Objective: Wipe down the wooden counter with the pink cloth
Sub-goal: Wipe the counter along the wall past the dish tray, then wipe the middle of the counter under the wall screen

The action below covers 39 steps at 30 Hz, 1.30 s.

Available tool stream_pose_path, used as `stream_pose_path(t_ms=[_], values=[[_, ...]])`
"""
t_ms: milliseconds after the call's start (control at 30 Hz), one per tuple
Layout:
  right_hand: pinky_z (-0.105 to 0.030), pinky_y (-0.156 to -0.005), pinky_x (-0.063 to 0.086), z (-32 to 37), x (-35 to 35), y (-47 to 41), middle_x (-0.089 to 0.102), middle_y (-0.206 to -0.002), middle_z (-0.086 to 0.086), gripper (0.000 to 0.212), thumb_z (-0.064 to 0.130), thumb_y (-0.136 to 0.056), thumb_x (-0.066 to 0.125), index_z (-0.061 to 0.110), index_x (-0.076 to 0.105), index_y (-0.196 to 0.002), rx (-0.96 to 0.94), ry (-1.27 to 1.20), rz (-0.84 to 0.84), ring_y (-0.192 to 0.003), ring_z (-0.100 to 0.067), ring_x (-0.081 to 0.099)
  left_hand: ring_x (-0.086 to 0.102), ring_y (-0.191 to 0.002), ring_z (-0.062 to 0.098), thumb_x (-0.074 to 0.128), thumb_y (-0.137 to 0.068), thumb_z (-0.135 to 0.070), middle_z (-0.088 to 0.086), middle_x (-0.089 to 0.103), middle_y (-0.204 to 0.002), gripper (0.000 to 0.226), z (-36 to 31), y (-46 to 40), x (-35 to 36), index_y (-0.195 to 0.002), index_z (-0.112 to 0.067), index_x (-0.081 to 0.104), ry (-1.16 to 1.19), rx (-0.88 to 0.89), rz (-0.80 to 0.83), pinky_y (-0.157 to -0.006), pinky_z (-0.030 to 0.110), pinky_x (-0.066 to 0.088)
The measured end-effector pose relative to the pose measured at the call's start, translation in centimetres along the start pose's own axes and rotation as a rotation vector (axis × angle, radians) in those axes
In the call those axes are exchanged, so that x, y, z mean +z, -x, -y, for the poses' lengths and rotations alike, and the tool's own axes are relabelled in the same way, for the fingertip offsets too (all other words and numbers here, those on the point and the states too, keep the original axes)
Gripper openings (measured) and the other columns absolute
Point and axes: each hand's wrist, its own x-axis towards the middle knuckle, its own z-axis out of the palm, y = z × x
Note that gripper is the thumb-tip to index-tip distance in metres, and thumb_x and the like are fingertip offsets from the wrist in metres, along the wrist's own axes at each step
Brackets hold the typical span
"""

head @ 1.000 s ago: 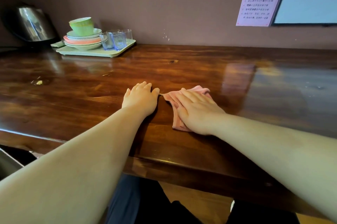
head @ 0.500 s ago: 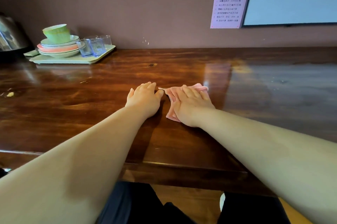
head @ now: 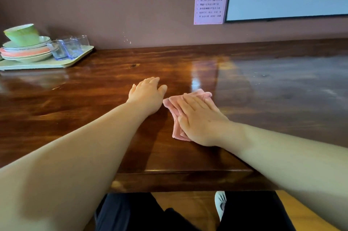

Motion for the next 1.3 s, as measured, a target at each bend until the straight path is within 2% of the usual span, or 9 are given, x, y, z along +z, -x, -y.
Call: stream_pose_path(t_ms=[100, 233, 433, 567, 700, 800, 933, 1167, 1300], values=[[-0.058, -0.121, 0.012, -1.6, -0.1, 0.9, 0.007, -0.169, -0.003, 0.064, 0.034, -0.099, -0.005, 0.021, -0.001, -0.162, -0.001, 0.094, -0.004, -0.155, -0.025, 0.004, 0.021, -0.146, 0.020, 0.032, -0.102, -0.043, -0.001, 0.025, -0.159, 0.054, -1.4, 0.0, 0.8, -0.151, -0.021, 0.029, 0.011, 0.027, 0.030, -0.118, 0.043, 0.006], [-0.054, -0.120, 0.011, -3.1, -1.5, -1.8, 0.016, -0.165, -0.001, 0.054, 0.031, -0.108, 0.020, 0.027, 0.008, -0.160, 0.239, 0.019, -0.012, -0.154, -0.023, 0.010, 0.020, -0.146, 0.019, 0.030, -0.102, -0.043, 0.000, 0.024, -0.159, 0.054, -3.3, 0.2, 1.5, -0.151, -0.020, 0.028, -0.003, 0.077, 0.043, -0.118, 0.043, 0.007], [-0.061, -0.119, 0.012, -4.0, 0.2, 2.3, 0.004, -0.168, 0.000, 0.061, 0.031, -0.103, 0.011, 0.023, -0.008, -0.161, 0.067, 0.184, -0.006, -0.155, -0.027, 0.000, 0.020, -0.146, 0.019, 0.030, -0.103, -0.040, -0.001, 0.025, -0.159, 0.052, -5.3, 0.2, 1.7, -0.151, -0.021, 0.028, 0.046, 0.116, 0.058, -0.118, 0.043, 0.006], [-0.052, -0.121, 0.012, -4.9, -1.7, -0.9, 0.023, -0.163, -0.003, 0.051, 0.038, -0.106, 0.024, 0.031, 0.022, -0.156, 0.357, -0.081, 0.008, -0.153, -0.026, 0.015, 0.020, -0.146, 0.019, 0.030, -0.103, -0.038, 0.000, 0.026, -0.158, 0.051, -7.2, 1.0, 2.0, -0.151, -0.019, 0.029, 0.067, 0.137, 0.061, -0.118, 0.043, 0.007], [-0.034, -0.121, 0.017, -8.9, -4.0, 0.0, 0.033, -0.162, 0.001, 0.046, 0.025, -0.107, 0.033, 0.029, 0.042, -0.152, 0.341, -0.514, -0.181, -0.151, -0.022, 0.024, 0.032, -0.140, 0.023, 0.036, -0.102, -0.034, 0.001, 0.035, -0.154, 0.047, -9.5, 1.7, 2.4, -0.147, -0.019, 0.037, 0.173, 0.258, 0.038, -0.116, 0.039, 0.020], [-0.029, -0.120, 0.017, -14.4, -5.3, 2.2, 0.029, -0.164, 0.001, 0.048, 0.017, -0.104, 0.042, 0.023, 0.042, -0.152, 0.437, -0.333, -0.270, -0.151, -0.017, 0.025, 0.037, -0.135, 0.028, 0.035, -0.101, -0.038, 0.004, 0.044, -0.145, 0.043, -12.9, 1.7, 4.2, -0.141, -0.025, 0.043, 0.097, 0.389, 0.099, -0.111, 0.042, 0.025], [-0.034, -0.122, 0.015, -19.8, -4.2, 4.2, 0.017, -0.168, -0.005, 0.052, 0.031, -0.108, 0.039, 0.017, 0.032, -0.157, 0.603, -0.249, -0.115, -0.154, -0.023, 0.018, 0.001, -0.148, 0.024, 0.015, -0.099, -0.056, -0.009, 0.005, -0.162, 0.060, -15.6, 0.0, 7.2, -0.154, -0.032, 0.009, -0.185, 0.358, 0.246, -0.117, 0.048, 0.000], [-0.036, -0.120, 0.019, -22.2, -1.4, 4.5, 0.022, -0.167, -0.002, 0.052, 0.038, -0.107, 0.029, 0.022, 0.033, -0.156, 0.652, -0.127, -0.178, -0.153, -0.020, 0.020, -0.008, -0.147, 0.026, 0.011, -0.098, -0.051, -0.020, -0.007, -0.159, 0.049, -16.4, 0.1, 8.1, -0.146, -0.048, 0.000, -0.227, 0.450, 0.280, -0.110, 0.066, -0.002], [-0.036, -0.120, 0.020, -22.4, -1.3, 4.3, 0.024, -0.166, -0.003, 0.051, 0.037, -0.107, 0.031, 0.020, 0.036, -0.155, 0.645, -0.105, -0.197, -0.153, -0.020, 0.022, -0.007, -0.148, 0.025, 0.009, -0.097, -0.052, -0.020, -0.005, -0.160, 0.052, -16.8, 0.6, 8.8, -0.148, -0.048, -0.002, -0.212, 0.492, 0.231, -0.111, 0.065, -0.002]])
